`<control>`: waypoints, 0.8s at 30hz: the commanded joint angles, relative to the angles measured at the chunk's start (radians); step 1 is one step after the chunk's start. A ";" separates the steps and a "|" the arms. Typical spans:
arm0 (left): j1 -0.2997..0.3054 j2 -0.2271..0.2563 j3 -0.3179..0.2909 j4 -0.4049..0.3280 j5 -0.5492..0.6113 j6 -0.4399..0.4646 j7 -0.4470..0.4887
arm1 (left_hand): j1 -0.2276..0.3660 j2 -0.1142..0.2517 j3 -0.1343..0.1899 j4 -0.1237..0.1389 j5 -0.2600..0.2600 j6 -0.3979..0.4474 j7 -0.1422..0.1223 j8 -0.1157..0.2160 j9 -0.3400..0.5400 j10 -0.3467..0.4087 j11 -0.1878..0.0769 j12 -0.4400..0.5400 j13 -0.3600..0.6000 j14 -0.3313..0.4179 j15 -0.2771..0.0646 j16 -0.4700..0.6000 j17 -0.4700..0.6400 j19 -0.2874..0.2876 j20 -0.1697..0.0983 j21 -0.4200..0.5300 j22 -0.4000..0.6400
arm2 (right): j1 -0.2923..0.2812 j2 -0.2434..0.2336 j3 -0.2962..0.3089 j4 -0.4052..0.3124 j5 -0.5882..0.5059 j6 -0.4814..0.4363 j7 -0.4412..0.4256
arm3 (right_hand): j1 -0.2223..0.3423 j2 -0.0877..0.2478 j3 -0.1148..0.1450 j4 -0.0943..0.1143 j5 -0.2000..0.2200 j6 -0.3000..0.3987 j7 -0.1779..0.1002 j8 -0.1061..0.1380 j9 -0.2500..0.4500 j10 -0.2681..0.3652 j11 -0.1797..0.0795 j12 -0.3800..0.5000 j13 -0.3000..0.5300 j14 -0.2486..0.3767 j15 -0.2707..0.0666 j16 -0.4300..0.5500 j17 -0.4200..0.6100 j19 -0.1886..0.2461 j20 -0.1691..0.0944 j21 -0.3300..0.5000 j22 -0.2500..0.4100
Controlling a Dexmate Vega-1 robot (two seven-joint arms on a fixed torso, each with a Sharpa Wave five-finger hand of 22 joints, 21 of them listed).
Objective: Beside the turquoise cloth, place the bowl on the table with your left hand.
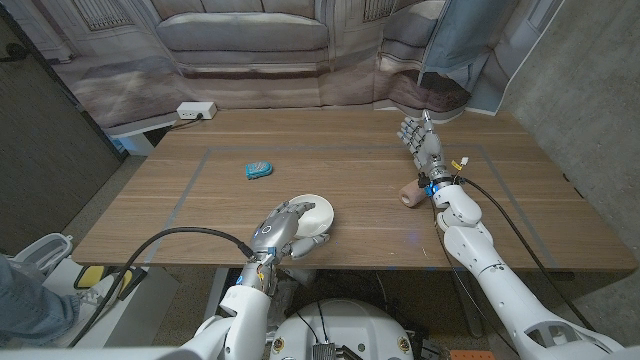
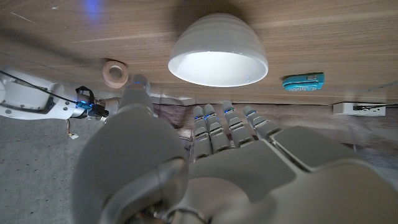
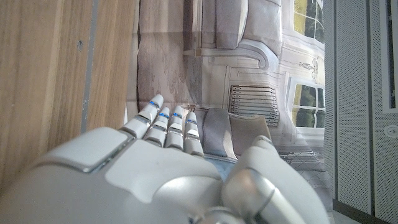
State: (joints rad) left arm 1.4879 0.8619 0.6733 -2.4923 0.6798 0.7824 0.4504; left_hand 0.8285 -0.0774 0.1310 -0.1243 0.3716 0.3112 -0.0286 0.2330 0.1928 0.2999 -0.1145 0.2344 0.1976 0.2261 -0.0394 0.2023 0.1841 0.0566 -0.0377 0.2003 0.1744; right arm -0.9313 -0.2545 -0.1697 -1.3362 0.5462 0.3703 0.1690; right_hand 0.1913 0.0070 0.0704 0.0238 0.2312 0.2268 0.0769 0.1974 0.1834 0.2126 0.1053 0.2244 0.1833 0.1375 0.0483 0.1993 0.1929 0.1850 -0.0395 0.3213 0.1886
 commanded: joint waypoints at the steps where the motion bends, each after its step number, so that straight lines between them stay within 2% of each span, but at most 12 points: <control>1: -0.042 -0.005 0.027 0.016 -0.002 0.034 -0.027 | 0.010 0.002 -0.004 -0.003 0.000 0.011 -0.003 0.002 0.003 0.011 0.002 -0.004 0.006 0.009 -0.048 0.000 0.001 0.009 -0.039 0.005 0.005 | 0.004 0.010 0.007 0.011 -0.006 0.004 0.005 | 0.002 0.005 -0.006 0.000 0.008 0.006 -0.001 -0.001 0.002 0.008 0.001 -0.003 0.004 0.009 0.003 -0.002 0.002 0.012 -0.002 -0.007 0.002; 17: -0.083 -0.002 0.060 0.031 -0.008 0.064 -0.050 | 0.016 0.005 -0.005 -0.002 0.000 0.014 -0.004 0.000 0.003 0.015 0.003 -0.006 0.006 0.009 -0.049 -0.002 0.001 0.011 -0.038 0.004 0.005 | -0.006 0.014 0.007 0.006 -0.011 0.005 -0.003 | 0.002 0.006 -0.007 -0.001 0.008 0.007 -0.001 -0.001 0.002 0.009 -0.001 -0.004 0.004 0.010 0.004 -0.002 0.002 0.014 -0.003 -0.010 0.002; 24: -0.123 -0.013 0.109 0.039 0.039 0.110 -0.082 | 0.017 0.006 -0.006 -0.001 0.000 0.016 -0.004 -0.001 0.003 0.014 0.004 -0.007 0.006 0.009 -0.048 -0.003 0.001 0.010 -0.038 0.004 0.005 | -0.009 0.013 0.011 0.003 -0.007 0.000 -0.007 | 0.002 0.006 -0.008 -0.002 0.008 0.007 -0.001 -0.001 0.002 0.009 -0.001 -0.004 0.004 0.008 0.004 -0.003 0.002 0.013 -0.001 -0.012 0.002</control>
State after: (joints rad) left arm 1.4107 0.8578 0.7319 -2.4645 0.6795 0.8489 0.4002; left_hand 0.8324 -0.0735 0.1310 -0.1243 0.3716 0.3165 -0.0340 0.2330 0.1928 0.3068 -0.1110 0.2293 0.1975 0.2260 -0.0393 0.2024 0.1838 0.0601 -0.0341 0.2003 0.1744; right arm -0.9359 -0.2416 -0.1627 -1.3309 0.5374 0.3719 0.1656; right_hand 0.1913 0.0070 0.0662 0.0197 0.2312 0.2268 0.0769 0.1974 0.1834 0.2126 0.1053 0.2244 0.1833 0.1413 0.0521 0.1993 0.1928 0.1922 -0.0395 0.3136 0.1885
